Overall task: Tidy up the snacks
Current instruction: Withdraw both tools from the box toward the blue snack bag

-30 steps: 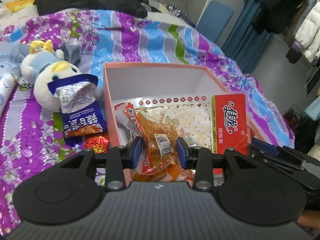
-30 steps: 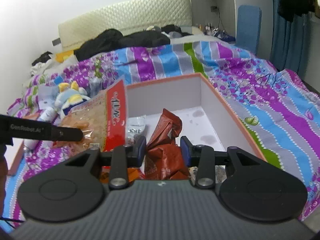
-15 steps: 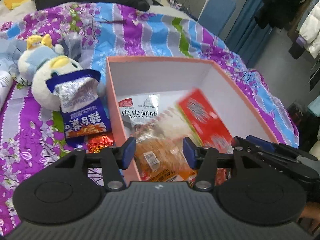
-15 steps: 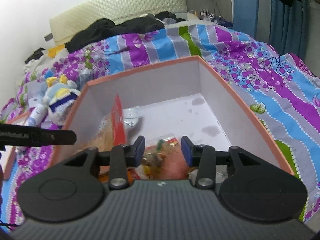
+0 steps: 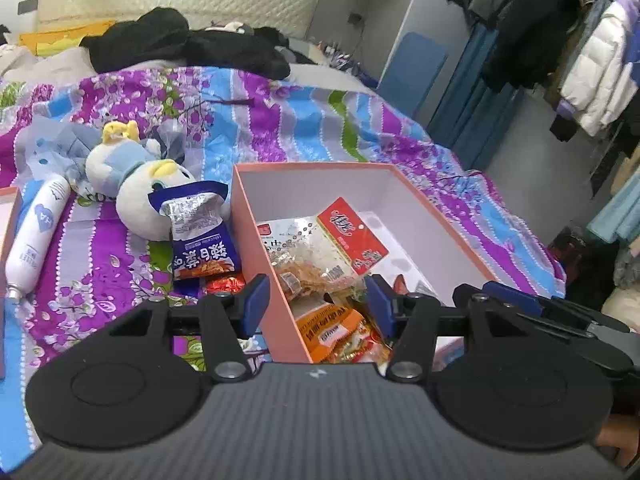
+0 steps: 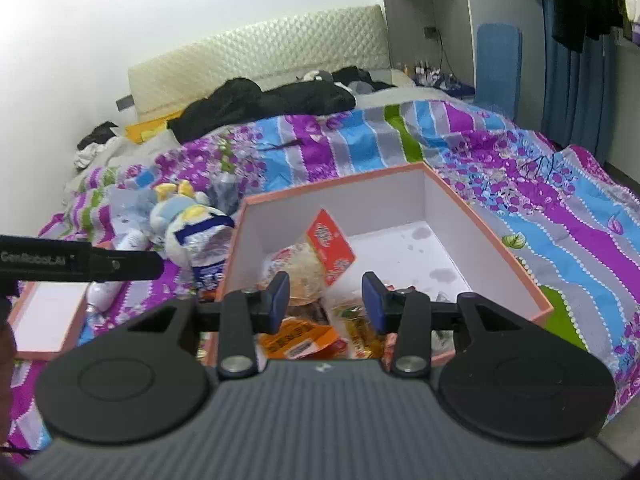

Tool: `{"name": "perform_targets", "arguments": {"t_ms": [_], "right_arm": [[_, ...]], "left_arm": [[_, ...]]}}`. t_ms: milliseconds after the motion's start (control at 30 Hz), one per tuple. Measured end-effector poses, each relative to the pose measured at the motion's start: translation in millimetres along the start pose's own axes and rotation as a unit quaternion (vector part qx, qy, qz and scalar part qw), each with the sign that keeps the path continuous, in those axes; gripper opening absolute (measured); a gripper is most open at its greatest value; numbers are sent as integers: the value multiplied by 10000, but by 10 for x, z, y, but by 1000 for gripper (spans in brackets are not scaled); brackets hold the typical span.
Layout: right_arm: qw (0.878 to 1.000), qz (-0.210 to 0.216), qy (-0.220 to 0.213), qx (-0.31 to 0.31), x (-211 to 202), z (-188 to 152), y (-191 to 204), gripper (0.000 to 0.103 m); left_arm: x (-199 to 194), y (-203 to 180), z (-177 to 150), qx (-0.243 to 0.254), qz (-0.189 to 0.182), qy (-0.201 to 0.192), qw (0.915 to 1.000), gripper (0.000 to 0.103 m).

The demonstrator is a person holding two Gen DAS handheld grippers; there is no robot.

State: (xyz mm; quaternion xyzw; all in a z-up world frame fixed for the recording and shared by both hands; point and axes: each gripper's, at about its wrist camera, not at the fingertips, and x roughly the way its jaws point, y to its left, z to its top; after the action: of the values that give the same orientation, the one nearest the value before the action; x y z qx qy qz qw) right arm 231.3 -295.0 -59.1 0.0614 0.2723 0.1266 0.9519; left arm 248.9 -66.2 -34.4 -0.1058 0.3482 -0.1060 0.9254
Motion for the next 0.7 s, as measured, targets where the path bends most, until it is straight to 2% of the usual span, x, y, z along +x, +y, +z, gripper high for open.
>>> {"name": "perform_targets", "arguments": {"t_ms": [300,700], "right_arm": [[9997,95,-243,-38,-475,-171,350,43],[9994,91,-335,72,-812,-477,646,43]], "left_arm": [[-691,58,-301,67,-26,-294,9995,62],[-1221,276,-715,-51,128,-376,9992,63]]}}
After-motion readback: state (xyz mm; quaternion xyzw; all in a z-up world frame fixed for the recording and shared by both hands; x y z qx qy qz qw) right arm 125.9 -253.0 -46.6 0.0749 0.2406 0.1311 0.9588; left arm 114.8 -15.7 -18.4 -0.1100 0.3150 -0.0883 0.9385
